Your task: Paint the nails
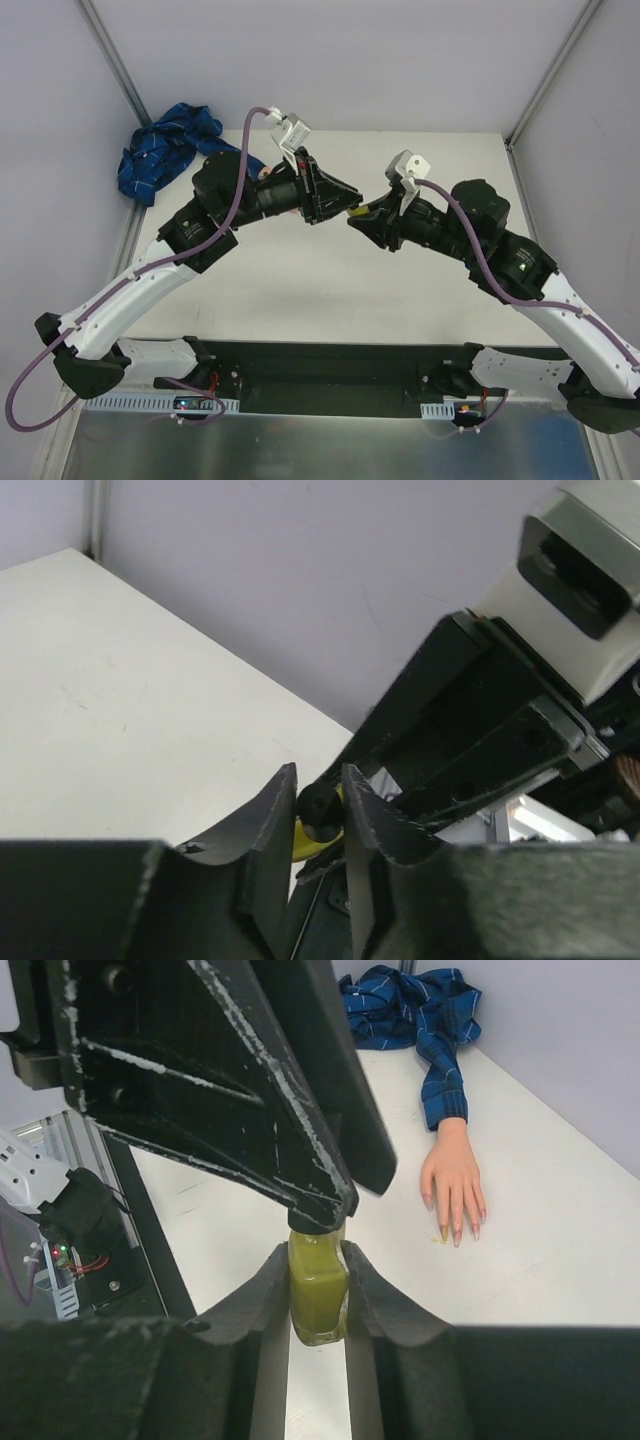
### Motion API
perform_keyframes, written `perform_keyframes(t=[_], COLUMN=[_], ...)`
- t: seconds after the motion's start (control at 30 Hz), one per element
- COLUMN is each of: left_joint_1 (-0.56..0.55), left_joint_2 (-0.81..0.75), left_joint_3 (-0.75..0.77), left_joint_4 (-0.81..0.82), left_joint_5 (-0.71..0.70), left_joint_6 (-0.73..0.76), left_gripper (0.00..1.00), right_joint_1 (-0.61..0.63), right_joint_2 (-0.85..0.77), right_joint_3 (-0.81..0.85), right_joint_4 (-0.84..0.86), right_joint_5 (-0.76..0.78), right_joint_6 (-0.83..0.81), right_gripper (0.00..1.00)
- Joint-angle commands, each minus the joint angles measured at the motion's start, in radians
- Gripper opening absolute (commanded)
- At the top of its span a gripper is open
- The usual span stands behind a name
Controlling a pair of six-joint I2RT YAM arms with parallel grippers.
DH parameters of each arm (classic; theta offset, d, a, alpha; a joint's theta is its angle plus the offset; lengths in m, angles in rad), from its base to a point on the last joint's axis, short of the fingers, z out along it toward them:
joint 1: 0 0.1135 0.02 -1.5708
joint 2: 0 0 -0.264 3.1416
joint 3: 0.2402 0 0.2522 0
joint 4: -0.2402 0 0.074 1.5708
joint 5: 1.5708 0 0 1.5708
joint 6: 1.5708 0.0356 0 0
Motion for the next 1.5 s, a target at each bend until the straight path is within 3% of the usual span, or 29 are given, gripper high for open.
perform_keyframes(t=[0.0,0.03,0.1,0.13,0.17,0.23,0.27,0.3,0.5,0.57,0.6,0.63,0.7,0.8,1.0,1.13,1.47], left_joint_1=[0.007,0.013,0.033,0.036,0.038,0.034,0.034,0.034,0.033,0.034,0.034,0.036,0.038,0.039,0.039,0.039,0.021], left_joint_2=[0.015,0.026,0.033,0.027,0.02,-0.025,-0.036,-0.042,-0.056,-0.066,-0.071,-0.088,-0.117,-0.186,-0.223,-0.179,-0.06], left_joint_3=[0.021,0.023,0.003,-0.02,-0.045,-0.178,-0.213,-0.221,-0.136,-0.108,-0.083,-0.074,-0.069,-0.088,-0.076,-0.06,0.012], left_joint_4=[0.019,0.032,0.072,0.113,0.255,0.539,0.798,0.828,0.533,0.423,0.333,0.288,0.231,0.168,0.099,0.092,0.069], left_joint_5=[0.152,0.349,0.565,0.801,0.899,1.038,1.073,1.083,0.954,0.882,0.821,0.787,0.642,0.403,0.101,0.024,-0.02], left_joint_6=[0.052,0.072,0.11,0.109,0.098,-0.085,-0.156,-0.198,-0.016,0.032,0.084,0.099,0.136,0.148,0.064,0.015,-0.014], left_gripper=[0.14,0.0,0.0,0.0,0.0,0.0,0.0,0.0,0.0,0.19,0.4,0.51,0.66,0.77,0.79,0.7,0.67], right_joint_1=[0.006,0.0,-0.037,-0.06,-0.099,-0.088,-0.075,-0.065,-0.081,-0.094,-0.097,-0.1,-0.101,-0.1,-0.088,-0.042,0.0], right_joint_2=[-0.032,-0.036,-0.055,-0.059,-0.061,-0.029,-0.021,-0.035,-0.065,-0.072,-0.07,-0.072,-0.073,-0.076,-0.073,-0.072,-0.041], right_joint_3=[0.028,0.024,0.002,-0.013,-0.022,-0.041,-0.038,-0.036,-0.039,-0.038,-0.033,-0.027,0.0,0.03,0.044,0.031,0.036], right_joint_4=[0.068,0.075,0.112,0.145,0.246,0.418,0.498,0.497,0.457,0.413,0.387,0.344,0.22,0.086,0.009,0.025,0.015], right_joint_5=[-0.046,-0.113,-0.263,-0.551,-0.737,-1.109,-1.141,-1.144,-1.066,-1.028,-1.016,-0.982,-0.916,-0.721,-0.31,-0.131,-0.009], right_joint_6=[0.009,0.01,0.021,0.033,0.061,0.278,0.331,0.337,0.32,0.284,0.264,0.232,0.135,0.034,-0.014,-0.032,-0.009], right_gripper=[0.0,0.0,0.0,0.0,0.0,0.0,0.0,0.0,0.0,0.0,0.0,0.0,0.0,0.0,0.0,0.0,0.0])
